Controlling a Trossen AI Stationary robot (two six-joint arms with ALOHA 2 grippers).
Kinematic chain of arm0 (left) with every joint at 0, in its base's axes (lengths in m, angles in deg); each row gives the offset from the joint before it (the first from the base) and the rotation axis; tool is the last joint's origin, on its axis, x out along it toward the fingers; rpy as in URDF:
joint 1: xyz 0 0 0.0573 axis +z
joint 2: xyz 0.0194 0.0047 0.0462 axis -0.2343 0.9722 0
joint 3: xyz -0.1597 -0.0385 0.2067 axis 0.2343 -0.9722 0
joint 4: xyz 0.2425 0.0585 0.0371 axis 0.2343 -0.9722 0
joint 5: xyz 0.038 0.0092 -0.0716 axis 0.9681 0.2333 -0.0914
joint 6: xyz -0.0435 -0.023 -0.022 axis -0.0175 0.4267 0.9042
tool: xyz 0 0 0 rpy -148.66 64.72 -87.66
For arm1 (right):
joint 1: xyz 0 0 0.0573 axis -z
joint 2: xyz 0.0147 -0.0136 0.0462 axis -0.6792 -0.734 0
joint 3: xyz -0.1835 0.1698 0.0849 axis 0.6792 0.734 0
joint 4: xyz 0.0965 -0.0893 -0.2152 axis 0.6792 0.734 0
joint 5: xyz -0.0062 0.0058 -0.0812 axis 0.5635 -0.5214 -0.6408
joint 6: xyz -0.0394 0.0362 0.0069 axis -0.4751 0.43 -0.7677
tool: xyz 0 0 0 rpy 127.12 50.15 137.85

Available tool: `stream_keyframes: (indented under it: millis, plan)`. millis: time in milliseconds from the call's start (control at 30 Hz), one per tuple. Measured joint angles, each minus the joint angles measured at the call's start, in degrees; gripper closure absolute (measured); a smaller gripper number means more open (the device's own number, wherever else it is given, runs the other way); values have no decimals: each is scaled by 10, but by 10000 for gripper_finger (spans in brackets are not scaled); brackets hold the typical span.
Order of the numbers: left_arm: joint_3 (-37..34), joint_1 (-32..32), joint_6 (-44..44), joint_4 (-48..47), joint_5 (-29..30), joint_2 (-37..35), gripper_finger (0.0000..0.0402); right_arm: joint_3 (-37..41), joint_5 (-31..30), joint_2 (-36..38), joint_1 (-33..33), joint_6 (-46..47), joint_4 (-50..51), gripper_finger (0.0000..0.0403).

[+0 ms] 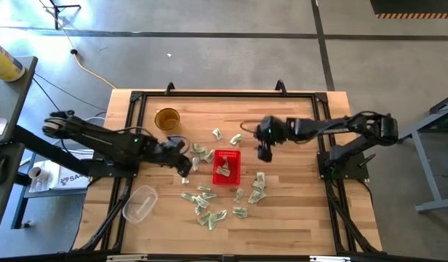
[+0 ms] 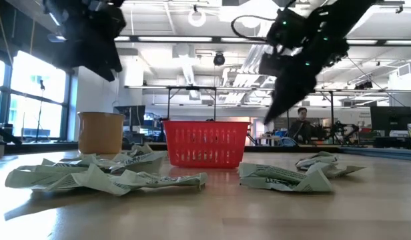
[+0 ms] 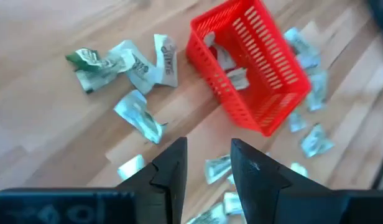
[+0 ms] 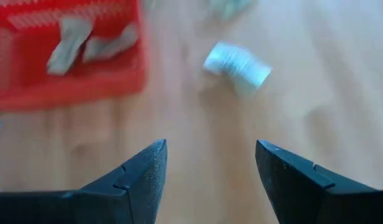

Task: Pick and place Stevia / Truvia into bins
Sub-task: Put the white stevia packet into the red basket

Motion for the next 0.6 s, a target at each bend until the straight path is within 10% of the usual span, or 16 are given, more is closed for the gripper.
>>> stream_keyframes:
  millis: [600]
  plan:
    - [-25,-24,51,20,41,-28,251,-294,9,-316,37,-215,149,166]
